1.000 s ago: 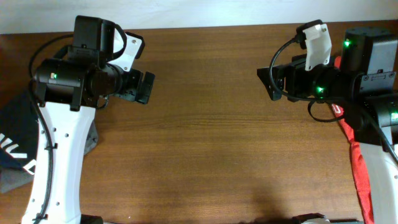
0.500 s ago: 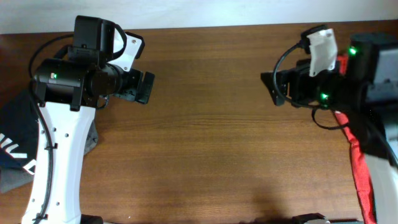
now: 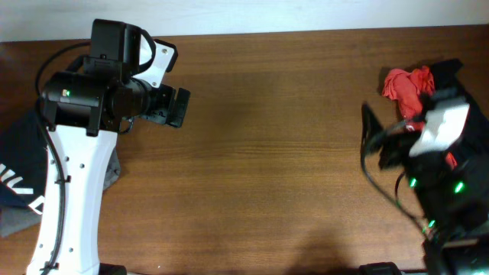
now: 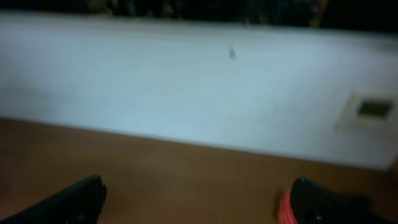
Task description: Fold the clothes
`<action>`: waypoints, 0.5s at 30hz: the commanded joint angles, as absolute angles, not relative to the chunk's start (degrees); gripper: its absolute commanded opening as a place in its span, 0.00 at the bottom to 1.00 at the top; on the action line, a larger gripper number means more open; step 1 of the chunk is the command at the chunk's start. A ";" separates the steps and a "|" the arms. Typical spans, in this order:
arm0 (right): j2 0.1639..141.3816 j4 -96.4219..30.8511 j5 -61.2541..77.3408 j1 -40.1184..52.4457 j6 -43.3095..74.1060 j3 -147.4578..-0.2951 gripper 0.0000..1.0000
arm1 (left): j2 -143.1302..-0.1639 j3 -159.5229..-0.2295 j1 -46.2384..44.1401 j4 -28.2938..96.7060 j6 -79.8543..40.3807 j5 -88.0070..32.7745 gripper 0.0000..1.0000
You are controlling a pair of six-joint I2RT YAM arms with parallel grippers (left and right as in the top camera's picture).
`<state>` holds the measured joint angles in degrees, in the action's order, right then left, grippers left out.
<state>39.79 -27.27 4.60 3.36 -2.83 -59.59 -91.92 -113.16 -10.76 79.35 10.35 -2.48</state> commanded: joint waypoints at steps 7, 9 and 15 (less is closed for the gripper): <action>18.28 -26.70 3.53 0.36 -2.70 -34.65 0.99 | -92.18 -113.16 -10.83 79.22 11.27 -2.09 0.99; 14.81 -26.48 4.43 -0.12 -2.68 -30.65 0.99 | -92.18 -113.16 -10.83 79.22 11.25 -2.09 0.99; 6.24 -25.89 6.68 -0.40 -2.55 -20.71 0.99 | -92.18 -113.19 -10.83 79.22 11.27 -2.09 0.99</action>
<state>9.30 -26.33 4.82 0.01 -2.81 -23.86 -91.92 -113.14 -10.76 79.33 10.35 -2.50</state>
